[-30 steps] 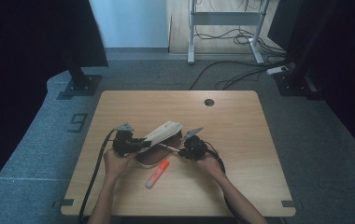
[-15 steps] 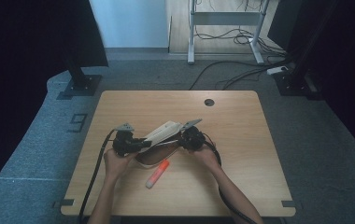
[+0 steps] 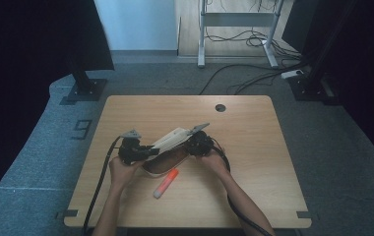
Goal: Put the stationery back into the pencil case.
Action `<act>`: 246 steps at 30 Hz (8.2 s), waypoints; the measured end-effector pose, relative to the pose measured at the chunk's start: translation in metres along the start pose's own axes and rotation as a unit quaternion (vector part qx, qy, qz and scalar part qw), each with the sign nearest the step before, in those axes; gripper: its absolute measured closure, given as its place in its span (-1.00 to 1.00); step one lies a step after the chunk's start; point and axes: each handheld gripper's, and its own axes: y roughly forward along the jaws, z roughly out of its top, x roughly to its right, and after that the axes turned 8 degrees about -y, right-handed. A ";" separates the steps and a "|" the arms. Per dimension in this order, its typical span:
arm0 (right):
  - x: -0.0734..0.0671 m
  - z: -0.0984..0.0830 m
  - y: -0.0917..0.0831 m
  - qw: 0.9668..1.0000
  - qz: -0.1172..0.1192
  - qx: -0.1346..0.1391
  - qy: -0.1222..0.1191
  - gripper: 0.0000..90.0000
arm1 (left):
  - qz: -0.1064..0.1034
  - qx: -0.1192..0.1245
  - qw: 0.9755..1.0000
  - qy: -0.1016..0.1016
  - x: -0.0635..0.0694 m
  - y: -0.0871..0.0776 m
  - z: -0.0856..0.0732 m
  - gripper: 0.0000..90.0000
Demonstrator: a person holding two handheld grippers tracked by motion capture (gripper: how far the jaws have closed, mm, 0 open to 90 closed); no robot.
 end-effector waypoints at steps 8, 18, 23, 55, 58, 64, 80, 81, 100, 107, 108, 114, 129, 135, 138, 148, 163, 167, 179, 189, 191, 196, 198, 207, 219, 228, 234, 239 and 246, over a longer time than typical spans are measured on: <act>-0.014 0.001 -0.015 1.000 0.024 0.010 -0.014 0.11 | 0.000 0.000 1.000 0.000 -0.001 -0.002 0.000 0.65; -0.044 0.004 -0.012 0.998 0.050 0.012 -0.036 -0.25 | -0.001 -0.001 1.000 -0.001 -0.002 -0.004 0.000 0.65; -0.060 0.005 -0.008 0.996 0.069 0.011 -0.048 -0.24 | -0.001 -0.001 1.000 0.000 -0.003 -0.005 0.000 0.65; -0.064 -0.017 -0.007 0.997 0.067 -0.009 -0.039 -0.28 | -0.001 -0.003 1.000 0.002 -0.001 -0.004 -0.001 0.64; -0.065 -0.017 -0.015 0.996 0.077 0.004 -0.034 -0.30 | -0.001 -0.004 1.000 0.001 -0.001 -0.004 -0.001 0.64; -0.083 -0.017 -0.016 0.993 0.104 0.000 -0.061 -0.34 | -0.001 -0.004 1.000 0.001 -0.001 -0.005 -0.001 0.64; -0.101 -0.024 -0.005 0.979 0.150 -0.003 -0.141 0.01 | -0.004 -0.005 1.000 0.000 -0.003 -0.005 -0.001 0.64; -0.101 -0.024 -0.006 0.978 0.150 -0.003 -0.144 0.05 | -0.004 -0.005 1.000 0.000 -0.003 -0.005 -0.001 0.64; -0.106 -0.030 -0.016 0.978 0.145 -0.020 -0.149 0.46 | -0.004 -0.008 1.000 0.001 -0.002 -0.004 -0.002 0.63; -0.105 -0.034 -0.020 0.981 0.139 -0.011 -0.135 0.46 | -0.005 -0.008 1.000 0.001 -0.003 -0.004 -0.002 0.63; -0.105 -0.035 -0.021 0.981 0.137 -0.009 -0.134 0.46 | -0.005 -0.008 1.000 0.001 -0.003 -0.004 -0.002 0.63; -0.101 -0.035 -0.031 0.983 0.128 0.002 -0.128 0.46 | -0.005 -0.009 1.000 0.000 -0.002 -0.003 -0.002 0.63; -0.092 -0.033 -0.054 0.987 0.114 0.026 -0.114 0.46 | -0.005 -0.009 1.000 -0.001 -0.002 -0.003 -0.002 0.64; -0.087 -0.031 -0.062 0.988 0.106 0.035 -0.108 0.46 | -0.005 -0.008 1.000 -0.003 -0.003 -0.003 -0.002 0.64; -0.083 -0.030 -0.065 0.989 0.101 0.040 -0.101 0.46 | -0.004 -0.007 1.000 -0.003 -0.003 -0.003 -0.002 0.64; -0.069 -0.023 -0.062 0.992 0.076 0.044 -0.089 0.46 | -0.001 -0.002 1.000 0.000 -0.002 -0.004 -0.002 0.66; -0.062 -0.002 -0.027 0.993 0.062 0.028 -0.097 0.46 | 0.000 -0.003 1.000 0.002 -0.002 -0.004 -0.002 0.65; -0.063 0.003 -0.017 0.993 0.064 0.023 -0.100 0.46 | -0.001 -0.002 1.000 0.001 -0.002 -0.004 -0.002 0.65; -0.060 0.014 0.006 0.992 0.068 0.008 -0.106 0.46 | 0.000 -0.004 1.000 0.002 -0.002 -0.004 -0.002 0.65; -0.052 0.016 0.021 0.994 0.060 0.003 -0.094 0.44 | -0.001 -0.004 1.000 0.001 -0.001 -0.004 -0.003 0.65; -0.050 0.017 0.021 0.994 0.053 0.003 -0.097 0.42 | -0.001 -0.005 1.000 0.001 -0.001 -0.004 -0.003 0.65; -0.045 0.015 0.021 0.995 0.030 0.002 -0.092 0.25 | -0.002 -0.005 1.000 0.001 -0.002 -0.004 -0.003 0.65; -0.043 0.015 0.019 0.996 0.025 0.002 -0.089 0.13 | -0.002 -0.005 1.000 0.000 -0.002 -0.004 -0.003 0.65; -0.037 0.001 -0.003 0.998 0.013 0.007 -0.062 0.13 | -0.003 -0.006 1.000 0.000 -0.002 -0.003 -0.003 0.64; -0.043 -0.003 0.001 0.998 0.019 0.008 -0.053 0.59 | -0.005 -0.005 1.000 -0.001 -0.002 -0.003 -0.004 0.63; -0.048 0.009 0.013 0.998 0.023 0.008 -0.063 0.56 | -0.009 -0.011 1.000 0.003 -0.001 -0.001 -0.005 0.58; -0.050 0.008 0.015 0.998 0.017 0.014 -0.067 0.43 | -0.027 -0.021 0.999 0.007 0.000 0.003 -0.006 0.44; -0.048 0.002 0.006 0.998 0.012 0.026 -0.058 0.40 | -0.034 -0.024 0.999 0.012 0.002 0.006 -0.007 0.27; -0.041 -0.010 -0.007 0.998 0.007 0.031 -0.046 0.29 | -0.002 -0.010 1.000 0.026 0.003 0.002 -0.007 0.09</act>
